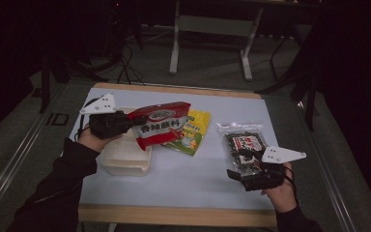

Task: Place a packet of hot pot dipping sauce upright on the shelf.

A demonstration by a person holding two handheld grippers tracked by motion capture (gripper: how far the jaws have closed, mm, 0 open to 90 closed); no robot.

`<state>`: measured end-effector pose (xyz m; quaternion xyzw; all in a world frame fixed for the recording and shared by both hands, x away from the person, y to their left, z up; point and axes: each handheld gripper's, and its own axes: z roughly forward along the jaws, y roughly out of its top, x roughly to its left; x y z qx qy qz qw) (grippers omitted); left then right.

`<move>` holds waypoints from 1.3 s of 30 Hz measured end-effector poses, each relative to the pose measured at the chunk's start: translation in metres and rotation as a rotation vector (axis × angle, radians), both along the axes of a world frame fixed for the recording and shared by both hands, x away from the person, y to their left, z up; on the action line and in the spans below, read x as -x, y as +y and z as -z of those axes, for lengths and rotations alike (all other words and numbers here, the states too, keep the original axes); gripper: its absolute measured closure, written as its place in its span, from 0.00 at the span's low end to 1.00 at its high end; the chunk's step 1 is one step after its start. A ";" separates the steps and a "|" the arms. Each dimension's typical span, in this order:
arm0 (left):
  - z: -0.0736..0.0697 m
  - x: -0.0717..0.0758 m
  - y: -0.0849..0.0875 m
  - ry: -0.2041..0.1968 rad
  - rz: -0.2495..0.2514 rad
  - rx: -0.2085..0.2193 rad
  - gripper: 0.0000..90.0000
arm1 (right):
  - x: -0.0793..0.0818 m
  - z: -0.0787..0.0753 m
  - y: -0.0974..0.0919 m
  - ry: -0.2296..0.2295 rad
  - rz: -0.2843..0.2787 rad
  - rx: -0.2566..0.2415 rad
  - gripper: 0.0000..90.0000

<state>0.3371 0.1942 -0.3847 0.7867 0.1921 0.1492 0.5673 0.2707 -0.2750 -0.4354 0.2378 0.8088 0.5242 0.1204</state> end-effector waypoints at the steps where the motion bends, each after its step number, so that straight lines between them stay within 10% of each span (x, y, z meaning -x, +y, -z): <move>1: 0.000 -0.001 0.004 0.001 -0.008 0.007 1.00 | 0.000 0.002 -0.002 0.002 0.001 -0.002 0.17; 19: -0.007 -0.039 0.055 -0.012 -0.087 -0.037 1.00 | 0.000 0.017 -0.013 0.015 -0.010 -0.036 0.17; 39: 0.009 -0.094 0.075 -0.057 -0.045 -0.097 1.00 | -0.004 0.025 -0.017 0.057 -0.042 -0.074 0.17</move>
